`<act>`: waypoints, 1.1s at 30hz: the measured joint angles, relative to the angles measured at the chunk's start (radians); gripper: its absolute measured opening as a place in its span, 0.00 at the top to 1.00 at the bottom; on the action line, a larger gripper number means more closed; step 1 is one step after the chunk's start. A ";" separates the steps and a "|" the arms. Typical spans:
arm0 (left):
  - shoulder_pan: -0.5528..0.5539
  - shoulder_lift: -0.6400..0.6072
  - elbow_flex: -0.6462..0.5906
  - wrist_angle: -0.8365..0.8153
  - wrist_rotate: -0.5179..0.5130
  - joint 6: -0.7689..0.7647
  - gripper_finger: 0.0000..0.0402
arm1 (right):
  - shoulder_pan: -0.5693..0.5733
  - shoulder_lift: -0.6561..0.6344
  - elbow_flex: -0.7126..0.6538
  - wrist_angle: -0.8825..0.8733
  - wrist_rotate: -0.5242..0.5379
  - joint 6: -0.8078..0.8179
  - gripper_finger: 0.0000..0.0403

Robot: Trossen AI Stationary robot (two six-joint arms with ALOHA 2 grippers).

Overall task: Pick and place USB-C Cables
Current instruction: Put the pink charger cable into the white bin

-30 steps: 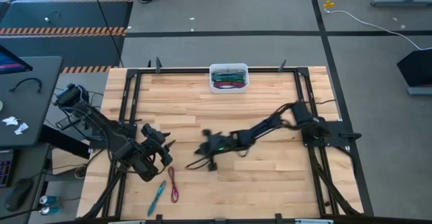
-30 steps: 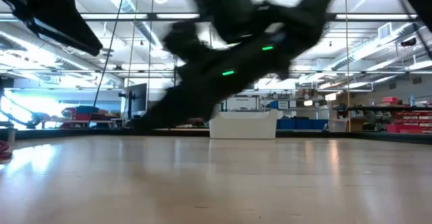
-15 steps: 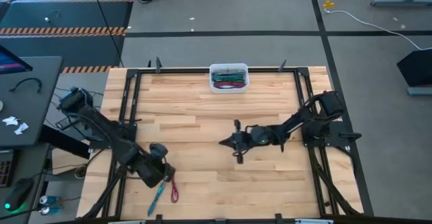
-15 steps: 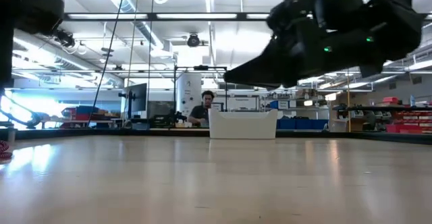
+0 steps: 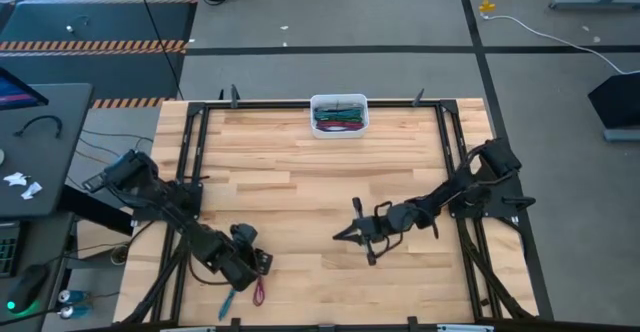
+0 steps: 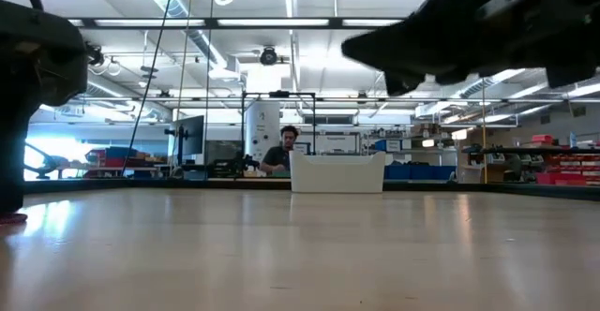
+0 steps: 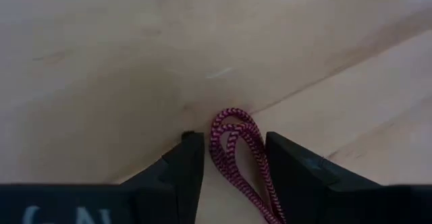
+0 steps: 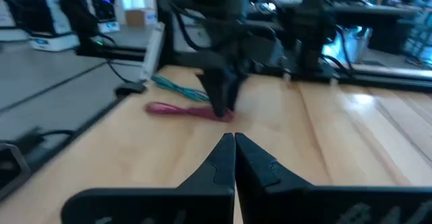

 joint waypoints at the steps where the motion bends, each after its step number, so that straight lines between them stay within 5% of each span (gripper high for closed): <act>1: -0.003 0.011 0.001 -0.005 -0.005 0.000 0.61 | 0.012 -0.007 0.000 0.000 0.000 -0.001 0.99; 5: -0.027 0.027 -0.002 0.025 -0.105 0.010 0.76 | 0.053 -0.027 0.000 -0.001 0.000 -0.007 0.99; 9: -0.043 0.035 -0.008 0.063 -0.325 0.112 0.96 | 0.064 -0.027 0.000 -0.003 0.000 -0.015 0.99; 17: -0.040 0.024 -0.008 0.112 -0.751 0.280 0.97 | 0.026 -0.025 0.000 -0.033 -0.002 0.025 0.94; 23: -0.045 0.024 -0.007 0.350 -0.870 0.534 0.97 | 0.018 -0.025 0.000 -0.037 -0.011 0.046 0.79; 33: 0.004 0.024 -0.007 1.062 -0.818 1.405 0.97 | 0.008 -0.006 0.049 -0.008 -0.005 0.074 0.53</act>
